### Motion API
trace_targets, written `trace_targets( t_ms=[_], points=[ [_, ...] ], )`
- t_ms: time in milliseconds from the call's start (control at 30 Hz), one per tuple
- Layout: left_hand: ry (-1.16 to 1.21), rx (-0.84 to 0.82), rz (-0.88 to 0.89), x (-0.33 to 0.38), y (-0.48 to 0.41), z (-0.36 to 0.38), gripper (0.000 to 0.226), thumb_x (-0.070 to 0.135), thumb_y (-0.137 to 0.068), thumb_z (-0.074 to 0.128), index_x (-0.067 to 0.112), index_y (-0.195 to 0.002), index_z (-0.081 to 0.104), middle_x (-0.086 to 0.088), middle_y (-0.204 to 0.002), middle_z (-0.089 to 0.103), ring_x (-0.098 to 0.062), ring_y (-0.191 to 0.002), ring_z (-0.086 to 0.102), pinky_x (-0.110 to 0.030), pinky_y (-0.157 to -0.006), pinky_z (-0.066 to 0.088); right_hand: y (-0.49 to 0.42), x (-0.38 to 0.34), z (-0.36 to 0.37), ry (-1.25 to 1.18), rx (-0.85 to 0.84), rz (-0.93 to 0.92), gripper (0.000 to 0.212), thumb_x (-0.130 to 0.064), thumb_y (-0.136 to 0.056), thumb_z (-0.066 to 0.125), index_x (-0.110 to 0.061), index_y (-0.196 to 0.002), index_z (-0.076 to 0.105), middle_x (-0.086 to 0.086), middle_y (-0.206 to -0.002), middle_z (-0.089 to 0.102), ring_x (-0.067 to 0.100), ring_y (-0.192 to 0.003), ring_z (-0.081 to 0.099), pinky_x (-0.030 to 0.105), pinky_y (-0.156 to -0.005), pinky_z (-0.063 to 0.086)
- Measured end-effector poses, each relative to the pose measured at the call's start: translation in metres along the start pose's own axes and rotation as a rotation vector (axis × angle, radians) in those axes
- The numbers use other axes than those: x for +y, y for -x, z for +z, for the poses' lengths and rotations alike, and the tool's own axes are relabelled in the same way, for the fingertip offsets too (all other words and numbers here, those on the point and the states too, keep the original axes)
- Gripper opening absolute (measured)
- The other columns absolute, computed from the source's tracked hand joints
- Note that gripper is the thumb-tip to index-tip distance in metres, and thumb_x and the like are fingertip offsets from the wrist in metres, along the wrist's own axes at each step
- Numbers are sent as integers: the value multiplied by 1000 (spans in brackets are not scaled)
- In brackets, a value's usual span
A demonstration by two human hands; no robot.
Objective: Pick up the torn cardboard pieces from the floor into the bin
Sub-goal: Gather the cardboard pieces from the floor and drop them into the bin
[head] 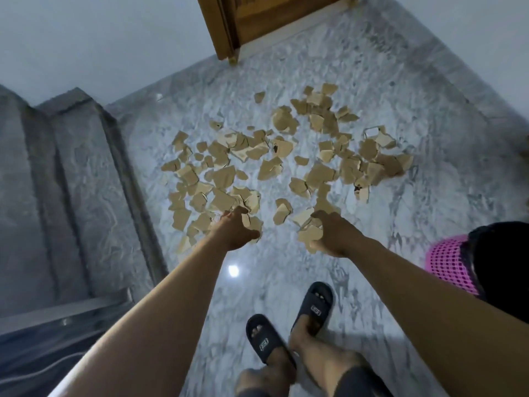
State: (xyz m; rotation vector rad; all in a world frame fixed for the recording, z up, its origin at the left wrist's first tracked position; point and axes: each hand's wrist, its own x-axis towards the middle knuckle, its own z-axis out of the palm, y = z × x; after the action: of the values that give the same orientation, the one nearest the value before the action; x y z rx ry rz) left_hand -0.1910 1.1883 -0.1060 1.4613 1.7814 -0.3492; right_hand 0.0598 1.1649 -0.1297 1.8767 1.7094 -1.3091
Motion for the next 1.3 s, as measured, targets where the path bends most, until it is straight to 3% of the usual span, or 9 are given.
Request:
trace_targets(
  t_ms=[200,467,567,733,900,1067,1133,1233,1300],
  points=[
    [22,-35,20,-37,-129,65,82,35,-80,79,22,-148,35,-20,-144,40,-36,-131,43,-41,-106,37,-126,29,42,38,0,38,79,-28,-87,72,-29,-153,28,12,-148,37,36,-122,51,42,-89,52],
    [-172,-111,35,-139,-333,222,99,37,-74,83,25,-152,24,-17,-150,30,-38,-133,42,-43,-108,40,-342,108,196,98,-87,137,95,-22,-78,73,-38,-153,16,6,-161,23,38,-126,49,49,-94,52],
    [-284,-96,57,-168,-391,262,109,32,-73,84,28,-155,13,-14,-160,13,-40,-136,38,-45,-109,41,-390,133,234,150,-81,194,92,-21,-85,69,-38,-155,12,6,-164,2,43,-139,33,54,-104,42],
    [-590,-29,199,-196,-482,310,133,40,-67,87,29,-156,-12,-6,-163,-17,-41,-137,33,-53,-105,43,-459,174,280,313,47,227,99,-21,-75,81,-29,-150,17,10,-157,12,44,-139,27,54,-105,38],
    [-734,127,274,-204,-530,324,128,46,-57,90,31,-152,5,-4,-151,20,-34,-126,42,-48,-95,45,-494,199,303,323,163,209,108,-30,-61,95,-26,-141,22,16,-147,23,43,-132,33,50,-95,44],
    [-633,199,348,-203,-547,325,78,43,-80,71,19,-143,30,-5,-137,49,-29,-119,47,-45,-92,43,-497,211,307,327,235,200,109,-46,-50,97,-26,-132,28,13,-141,33,37,-128,36,48,-96,45],
    [-586,223,386,-204,-547,328,71,51,-84,63,19,-141,35,-6,-138,48,-30,-119,46,-46,-90,42,-496,212,305,378,271,211,117,-54,-45,95,-27,-135,25,12,-141,28,38,-128,34,49,-98,44],
    [-548,255,394,-207,-549,330,80,51,-81,66,18,-145,31,-8,-140,39,-32,-122,42,-47,-91,43,-498,213,300,367,264,197,125,-60,-38,94,-26,-135,22,10,-139,28,38,-122,39,48,-91,48],
    [-517,269,392,-206,-550,329,77,50,-79,68,17,-140,33,-6,-134,44,-31,-118,45,-46,-89,42,-501,213,298,360,254,190,125,-62,-36,93,-24,-133,23,9,-138,29,37,-123,37,48,-90,48]
  ],
)
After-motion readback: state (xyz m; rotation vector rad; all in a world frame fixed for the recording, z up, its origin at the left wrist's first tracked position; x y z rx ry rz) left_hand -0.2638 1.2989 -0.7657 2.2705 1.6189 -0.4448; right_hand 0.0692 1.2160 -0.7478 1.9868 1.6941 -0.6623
